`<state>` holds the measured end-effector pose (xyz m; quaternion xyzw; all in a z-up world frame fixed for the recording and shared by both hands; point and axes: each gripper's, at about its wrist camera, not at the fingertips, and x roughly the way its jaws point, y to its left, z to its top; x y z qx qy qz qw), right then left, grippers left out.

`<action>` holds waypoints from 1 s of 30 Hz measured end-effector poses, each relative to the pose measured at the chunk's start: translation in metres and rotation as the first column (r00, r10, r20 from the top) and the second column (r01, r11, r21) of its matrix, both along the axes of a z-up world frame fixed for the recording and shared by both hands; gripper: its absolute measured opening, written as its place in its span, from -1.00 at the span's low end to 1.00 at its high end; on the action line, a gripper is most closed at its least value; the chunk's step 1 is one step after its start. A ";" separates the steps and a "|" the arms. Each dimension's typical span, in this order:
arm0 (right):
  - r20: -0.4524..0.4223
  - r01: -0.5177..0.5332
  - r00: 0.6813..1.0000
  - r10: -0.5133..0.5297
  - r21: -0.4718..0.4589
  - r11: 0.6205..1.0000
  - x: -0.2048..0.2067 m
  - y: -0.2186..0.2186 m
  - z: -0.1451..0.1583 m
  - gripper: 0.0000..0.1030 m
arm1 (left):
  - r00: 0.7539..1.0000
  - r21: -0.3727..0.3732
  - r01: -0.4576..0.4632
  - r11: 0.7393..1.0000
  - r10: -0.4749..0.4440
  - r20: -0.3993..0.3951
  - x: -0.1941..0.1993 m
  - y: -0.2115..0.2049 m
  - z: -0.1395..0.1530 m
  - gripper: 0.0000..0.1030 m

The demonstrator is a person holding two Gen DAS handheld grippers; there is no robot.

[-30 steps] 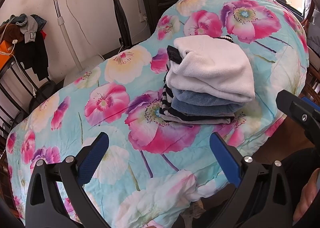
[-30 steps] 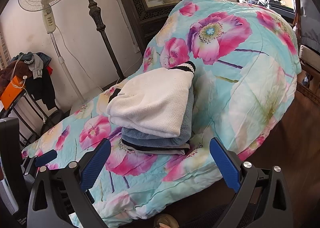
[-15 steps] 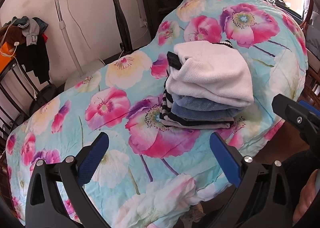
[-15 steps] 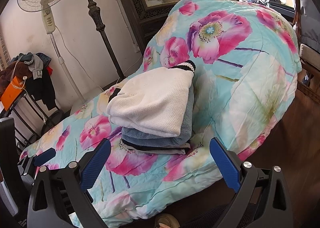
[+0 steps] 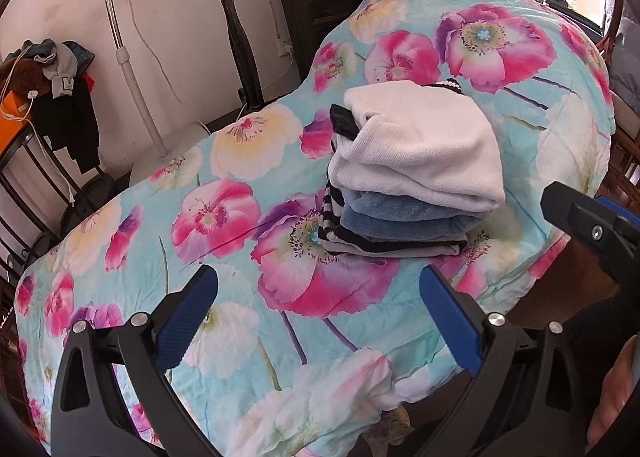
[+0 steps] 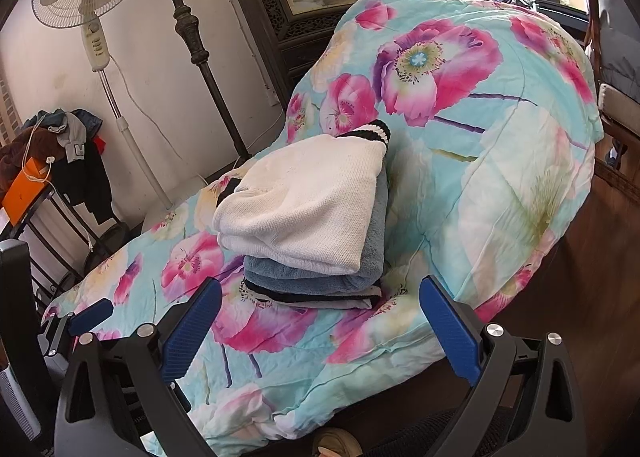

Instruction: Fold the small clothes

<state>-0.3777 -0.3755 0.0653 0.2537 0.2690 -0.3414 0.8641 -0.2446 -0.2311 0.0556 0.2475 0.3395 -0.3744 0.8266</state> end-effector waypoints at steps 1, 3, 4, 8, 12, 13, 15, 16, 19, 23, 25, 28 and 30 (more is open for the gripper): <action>0.000 0.000 1.000 0.000 0.000 1.000 0.000 0.000 0.000 0.93 | 1.000 0.001 0.000 1.000 0.000 -0.002 0.000 0.000 0.000 0.91; 0.000 0.000 1.000 0.000 0.001 1.000 0.000 0.000 0.000 0.93 | 1.000 0.003 0.001 1.000 -0.001 -0.004 -0.001 -0.001 -0.001 0.90; 0.001 0.000 1.000 0.000 0.001 1.000 0.000 0.000 0.000 0.93 | 1.000 0.003 0.003 1.000 -0.003 -0.002 -0.001 -0.001 -0.001 0.91; 0.002 0.000 1.000 0.000 0.002 1.000 0.000 -0.001 0.000 0.93 | 1.000 0.006 0.011 1.000 -0.011 0.015 -0.005 -0.002 0.000 0.91; 0.003 0.000 1.000 0.000 0.003 1.000 0.000 -0.001 0.000 0.93 | 1.000 0.009 0.014 1.000 -0.014 0.012 -0.006 -0.002 -0.001 0.90; 0.002 -0.002 1.000 0.002 0.002 1.000 0.000 -0.002 0.000 0.93 | 1.000 0.010 0.013 1.000 -0.013 0.012 -0.006 -0.002 -0.001 0.90; 0.003 -0.001 1.000 0.001 0.003 1.000 0.000 -0.002 0.000 0.93 | 1.000 0.008 0.013 1.000 -0.014 0.010 -0.006 -0.003 -0.001 0.91; 0.002 -0.002 1.000 0.002 0.003 1.000 0.000 -0.002 0.000 0.93 | 1.000 0.007 0.013 1.000 -0.013 0.010 -0.006 -0.002 -0.001 0.91; 0.003 0.000 1.000 0.000 0.004 1.000 0.000 -0.001 0.000 0.93 | 1.000 0.010 0.012 1.000 -0.012 0.007 -0.006 -0.003 -0.002 0.91; 0.005 0.002 1.000 -0.002 0.007 1.000 0.001 0.000 0.000 0.93 | 1.000 0.010 0.014 1.000 -0.014 0.008 -0.006 -0.003 -0.002 0.91; 0.006 0.002 1.000 -0.002 0.007 1.000 0.000 0.000 0.000 0.93 | 1.000 0.010 0.013 1.000 -0.013 0.009 -0.006 -0.003 -0.002 0.91; 0.006 0.003 1.000 -0.003 0.007 1.000 0.000 0.000 0.000 0.93 | 1.000 0.011 0.011 1.000 -0.011 0.005 -0.005 -0.004 -0.002 0.91; 0.007 0.004 1.000 -0.004 0.008 1.000 0.000 0.001 0.000 0.93 | 1.000 0.013 0.009 1.000 -0.010 0.001 -0.005 -0.003 -0.004 0.91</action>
